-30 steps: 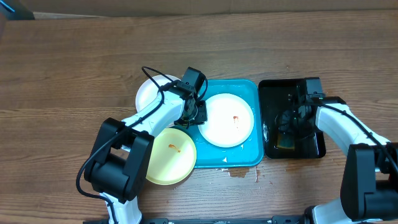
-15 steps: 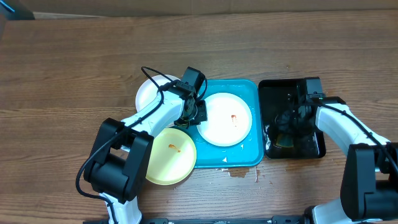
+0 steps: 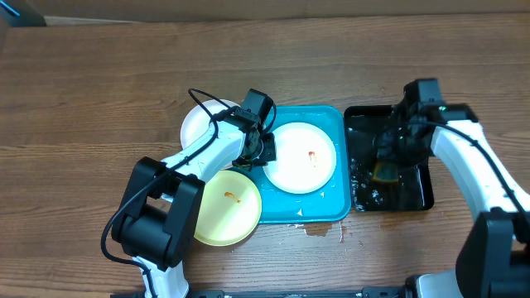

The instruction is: Clean dirty plates on tray and stack at the side

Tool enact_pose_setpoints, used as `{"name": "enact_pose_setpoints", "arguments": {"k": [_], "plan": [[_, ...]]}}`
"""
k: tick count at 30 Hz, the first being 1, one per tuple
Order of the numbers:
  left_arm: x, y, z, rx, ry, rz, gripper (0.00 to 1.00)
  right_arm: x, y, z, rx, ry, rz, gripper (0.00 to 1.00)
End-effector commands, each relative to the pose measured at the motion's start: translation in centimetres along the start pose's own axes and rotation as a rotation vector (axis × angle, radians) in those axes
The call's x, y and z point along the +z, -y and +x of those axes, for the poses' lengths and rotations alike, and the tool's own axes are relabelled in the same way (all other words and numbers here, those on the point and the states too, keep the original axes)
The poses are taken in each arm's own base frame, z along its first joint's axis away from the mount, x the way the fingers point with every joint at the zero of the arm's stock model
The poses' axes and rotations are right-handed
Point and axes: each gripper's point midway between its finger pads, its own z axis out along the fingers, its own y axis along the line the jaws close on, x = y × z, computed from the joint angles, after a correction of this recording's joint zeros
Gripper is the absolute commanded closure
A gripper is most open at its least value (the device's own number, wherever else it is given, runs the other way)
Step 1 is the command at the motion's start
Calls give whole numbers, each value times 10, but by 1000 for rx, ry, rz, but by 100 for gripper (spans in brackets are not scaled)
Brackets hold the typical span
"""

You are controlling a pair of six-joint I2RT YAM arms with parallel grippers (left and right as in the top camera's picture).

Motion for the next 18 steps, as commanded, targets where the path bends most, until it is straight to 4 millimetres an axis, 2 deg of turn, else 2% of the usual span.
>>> {"name": "enact_pose_setpoints", "arguments": {"k": [1,14,16,18], "plan": [[7,-8,3,-4,-12,-30,96,-22,-8,-8,-1,45,-19,96],[7,-8,3,-4,-12,-30,96,-21,-10,-9,-21,48,-31,96],[7,-8,3,-4,-12,-30,96,-21,-10,-10,-21,50,-32,91],[7,-8,3,-4,-12,-30,96,-21,-10,-10,-21,50,-32,92]]}}
